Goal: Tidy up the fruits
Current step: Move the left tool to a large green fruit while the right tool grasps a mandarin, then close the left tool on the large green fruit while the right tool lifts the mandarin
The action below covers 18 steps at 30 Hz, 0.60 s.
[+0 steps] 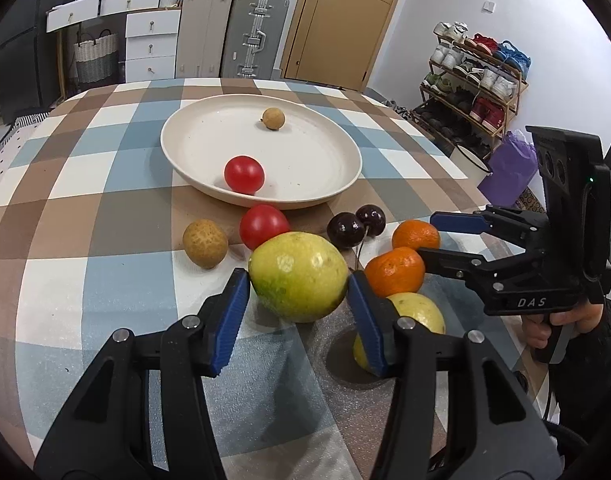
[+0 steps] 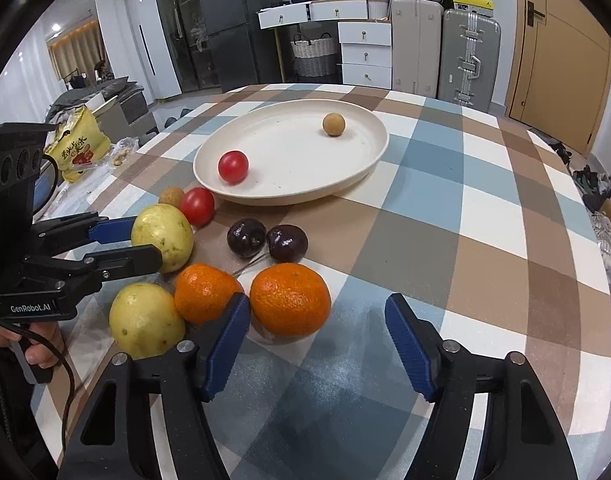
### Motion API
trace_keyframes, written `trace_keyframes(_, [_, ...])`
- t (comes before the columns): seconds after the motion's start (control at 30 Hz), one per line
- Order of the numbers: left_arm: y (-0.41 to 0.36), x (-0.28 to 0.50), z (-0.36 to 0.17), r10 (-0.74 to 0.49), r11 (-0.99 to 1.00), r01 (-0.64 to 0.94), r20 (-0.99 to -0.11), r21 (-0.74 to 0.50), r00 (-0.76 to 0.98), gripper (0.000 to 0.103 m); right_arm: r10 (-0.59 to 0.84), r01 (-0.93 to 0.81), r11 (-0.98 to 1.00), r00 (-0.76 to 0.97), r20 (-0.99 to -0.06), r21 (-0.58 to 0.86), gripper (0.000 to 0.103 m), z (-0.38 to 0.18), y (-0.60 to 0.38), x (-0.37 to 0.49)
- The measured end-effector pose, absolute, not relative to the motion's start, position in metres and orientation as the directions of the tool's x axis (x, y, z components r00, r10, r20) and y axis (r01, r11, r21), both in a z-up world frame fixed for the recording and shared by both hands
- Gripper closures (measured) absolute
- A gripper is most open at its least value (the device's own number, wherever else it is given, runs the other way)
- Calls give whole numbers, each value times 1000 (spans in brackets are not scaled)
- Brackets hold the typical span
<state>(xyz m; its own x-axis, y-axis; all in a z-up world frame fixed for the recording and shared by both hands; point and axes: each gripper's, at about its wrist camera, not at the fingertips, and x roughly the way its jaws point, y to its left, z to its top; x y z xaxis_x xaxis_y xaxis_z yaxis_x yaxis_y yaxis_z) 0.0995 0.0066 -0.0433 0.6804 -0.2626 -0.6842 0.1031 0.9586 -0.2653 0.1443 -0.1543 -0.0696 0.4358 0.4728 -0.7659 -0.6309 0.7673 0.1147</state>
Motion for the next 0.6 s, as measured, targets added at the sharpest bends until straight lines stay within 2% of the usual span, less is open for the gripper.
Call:
trace_keyframes(0.27, [6, 99, -42, -263, 959, 107, -682, -263, 682, 55, 502, -639, 754, 412, -760, 152, 50, -71, -151, 145])
trace_keyframes(0.37, [6, 99, -43, -263, 959, 106, -681, -265, 683, 55, 518, -646, 745, 402, -755, 167, 61, -72, -149, 144])
trace_keyframes(0.6, [8, 95, -38, -265, 958, 111, -665, -265, 698, 56, 511, -641, 754, 437, -740, 142, 63, -66, -149, 138])
